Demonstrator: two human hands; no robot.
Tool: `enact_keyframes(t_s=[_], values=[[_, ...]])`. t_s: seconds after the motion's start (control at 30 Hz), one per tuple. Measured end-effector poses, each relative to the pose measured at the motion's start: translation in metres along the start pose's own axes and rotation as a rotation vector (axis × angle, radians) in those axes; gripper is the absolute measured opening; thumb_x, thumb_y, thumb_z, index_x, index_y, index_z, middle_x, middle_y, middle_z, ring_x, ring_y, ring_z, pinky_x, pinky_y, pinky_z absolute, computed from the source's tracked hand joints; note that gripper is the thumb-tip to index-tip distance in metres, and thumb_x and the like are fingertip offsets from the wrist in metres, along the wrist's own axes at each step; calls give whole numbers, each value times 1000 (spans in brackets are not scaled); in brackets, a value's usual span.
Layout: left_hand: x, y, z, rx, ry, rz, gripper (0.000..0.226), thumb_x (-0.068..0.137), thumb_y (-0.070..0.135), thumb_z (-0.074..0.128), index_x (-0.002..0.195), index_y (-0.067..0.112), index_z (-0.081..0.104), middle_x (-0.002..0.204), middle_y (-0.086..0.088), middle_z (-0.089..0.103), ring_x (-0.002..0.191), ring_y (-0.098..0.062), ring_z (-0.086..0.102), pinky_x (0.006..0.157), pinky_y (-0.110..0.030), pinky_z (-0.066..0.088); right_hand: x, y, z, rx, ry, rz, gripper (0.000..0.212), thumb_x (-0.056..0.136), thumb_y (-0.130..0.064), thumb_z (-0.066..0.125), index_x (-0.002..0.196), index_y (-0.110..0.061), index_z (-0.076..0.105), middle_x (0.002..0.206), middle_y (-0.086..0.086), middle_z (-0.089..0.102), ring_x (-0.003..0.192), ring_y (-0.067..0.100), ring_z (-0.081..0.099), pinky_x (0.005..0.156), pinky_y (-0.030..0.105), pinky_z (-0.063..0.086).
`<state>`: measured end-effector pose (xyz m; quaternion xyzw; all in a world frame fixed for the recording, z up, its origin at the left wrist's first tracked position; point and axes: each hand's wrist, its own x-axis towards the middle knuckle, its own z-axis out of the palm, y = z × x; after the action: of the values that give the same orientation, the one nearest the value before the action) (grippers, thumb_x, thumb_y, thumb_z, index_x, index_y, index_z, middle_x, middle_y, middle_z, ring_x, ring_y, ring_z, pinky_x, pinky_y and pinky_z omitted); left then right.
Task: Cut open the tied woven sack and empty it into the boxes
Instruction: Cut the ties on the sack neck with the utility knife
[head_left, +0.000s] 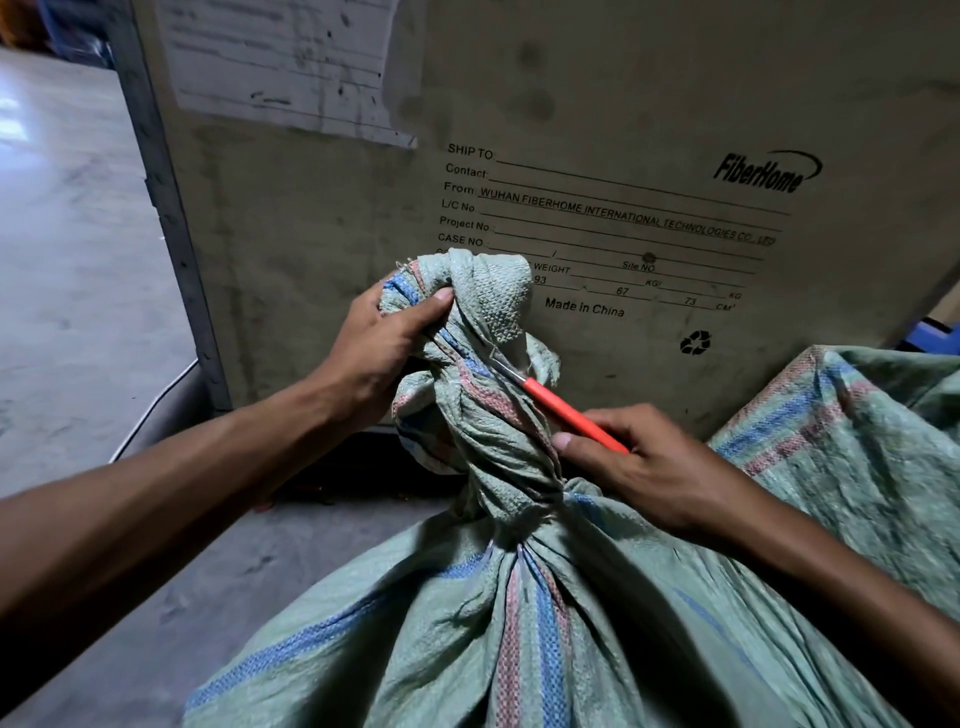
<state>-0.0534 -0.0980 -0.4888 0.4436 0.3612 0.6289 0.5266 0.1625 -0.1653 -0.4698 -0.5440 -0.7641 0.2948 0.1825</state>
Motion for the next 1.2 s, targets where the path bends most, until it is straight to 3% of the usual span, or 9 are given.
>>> enact_keyframes(t_s=[0.23,0.43,0.57,0.63,0.73,0.83,0.93,1.03,1.2], values=[[4,-4,-7,37,17,18,13,88,8,63,93,20,61,73,11,77,72,-1,72,50,-22,55,-6,18,-3,-13,-61,86,29,92,-29,53,96,-3,65,60,0,42,45,6,37,40,17,27],[5,-5,-9,52,57,2,17,89,12,64,106,14,63,85,4,78,77,-6,73,61,-28,59,-10,29,-5,-42,-71,71,26,91,-30,54,87,-7,65,59,-3,42,43,1,35,40,12,27],[7,-1,-11,54,38,-35,37,85,21,68,120,15,59,98,5,77,88,-5,72,62,-26,57,-13,26,-12,238,93,11,39,76,-48,58,84,-11,63,65,5,46,49,11,41,43,19,34],[4,-1,-5,60,13,-53,48,81,24,73,125,13,57,106,-1,75,103,-18,70,76,-39,59,-7,24,-15,287,257,-20,39,71,-49,63,86,-14,61,66,3,48,53,13,44,46,19,38],[-4,4,16,45,-128,-79,59,73,31,78,123,8,57,118,-16,70,118,-39,59,100,-64,39,7,21,-11,361,320,-13,47,62,-46,73,96,-16,60,91,8,67,75,18,64,67,23,53],[-9,6,33,114,-104,-42,41,78,33,75,111,15,59,106,-10,73,102,-29,69,82,-40,59,17,17,-1,479,278,-30,26,71,-27,77,89,-22,59,73,-8,68,58,-5,62,55,11,50],[-20,2,42,260,86,44,45,73,45,74,104,25,48,96,7,60,86,-9,63,59,-17,55,30,20,5,463,425,-74,15,77,-20,74,83,-15,61,55,-13,59,46,-6,52,48,9,40],[-33,-9,45,546,57,75,92,61,56,78,134,22,34,114,7,59,102,-9,59,87,-25,49,37,21,8,443,524,-62,26,79,-25,71,94,-6,62,71,-9,58,61,3,55,58,16,43],[-27,-16,32,583,-137,72,64,74,26,80,128,23,46,117,-6,67,104,-22,65,88,-42,56,32,22,2,440,458,-144,10,83,-15,67,79,-21,61,59,-12,56,48,-3,53,49,10,42]])
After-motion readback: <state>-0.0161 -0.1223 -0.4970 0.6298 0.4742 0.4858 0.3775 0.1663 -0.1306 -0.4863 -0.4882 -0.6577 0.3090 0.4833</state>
